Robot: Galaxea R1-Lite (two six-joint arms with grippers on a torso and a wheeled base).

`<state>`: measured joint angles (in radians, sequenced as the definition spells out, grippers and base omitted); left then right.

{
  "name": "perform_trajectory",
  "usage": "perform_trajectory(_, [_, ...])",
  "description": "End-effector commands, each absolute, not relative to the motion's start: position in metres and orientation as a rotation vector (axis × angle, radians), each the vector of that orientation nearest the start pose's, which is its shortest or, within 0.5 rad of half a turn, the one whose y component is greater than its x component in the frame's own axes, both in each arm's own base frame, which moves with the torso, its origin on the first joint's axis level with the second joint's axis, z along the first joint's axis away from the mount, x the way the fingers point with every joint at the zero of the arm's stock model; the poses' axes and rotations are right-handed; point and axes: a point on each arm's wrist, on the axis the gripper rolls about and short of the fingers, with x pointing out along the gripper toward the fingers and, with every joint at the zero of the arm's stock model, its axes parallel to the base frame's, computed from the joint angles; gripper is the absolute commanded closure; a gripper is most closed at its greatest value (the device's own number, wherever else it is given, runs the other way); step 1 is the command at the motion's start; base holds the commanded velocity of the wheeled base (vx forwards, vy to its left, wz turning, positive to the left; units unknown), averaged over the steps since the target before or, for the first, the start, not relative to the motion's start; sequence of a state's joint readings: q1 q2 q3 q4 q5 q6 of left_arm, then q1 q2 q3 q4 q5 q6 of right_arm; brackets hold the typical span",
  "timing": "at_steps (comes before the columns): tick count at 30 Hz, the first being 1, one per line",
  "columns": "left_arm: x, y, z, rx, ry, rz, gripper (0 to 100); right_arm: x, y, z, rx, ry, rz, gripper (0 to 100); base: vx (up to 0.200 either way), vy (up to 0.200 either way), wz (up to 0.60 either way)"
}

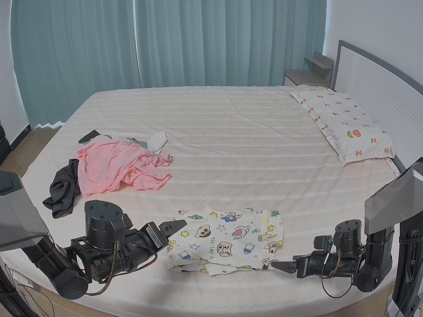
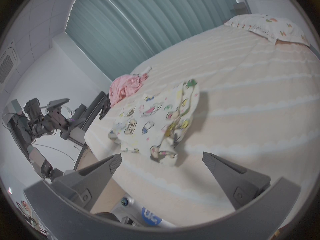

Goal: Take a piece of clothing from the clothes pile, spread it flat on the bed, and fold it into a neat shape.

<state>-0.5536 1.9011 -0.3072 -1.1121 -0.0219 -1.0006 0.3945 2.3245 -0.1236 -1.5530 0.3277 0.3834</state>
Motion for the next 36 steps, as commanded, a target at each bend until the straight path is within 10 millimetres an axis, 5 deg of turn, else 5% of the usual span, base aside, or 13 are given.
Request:
perform_trajectory(1, [0.223, -0.14, 0.045, -0.865, 0.766, -0.264, 0, 0.23, 0.108, -0.034, 0.327, 0.769, 0.58, 0, 0.0, 0.0, 0.0])
perform_trajectory(36, [0.233, -0.136, 0.034, -0.931, 0.799, -0.276, 0, 0.243, 0.134, -0.057, 0.294, 0.766, 0.645, 0, 0.0, 0.0, 0.0])
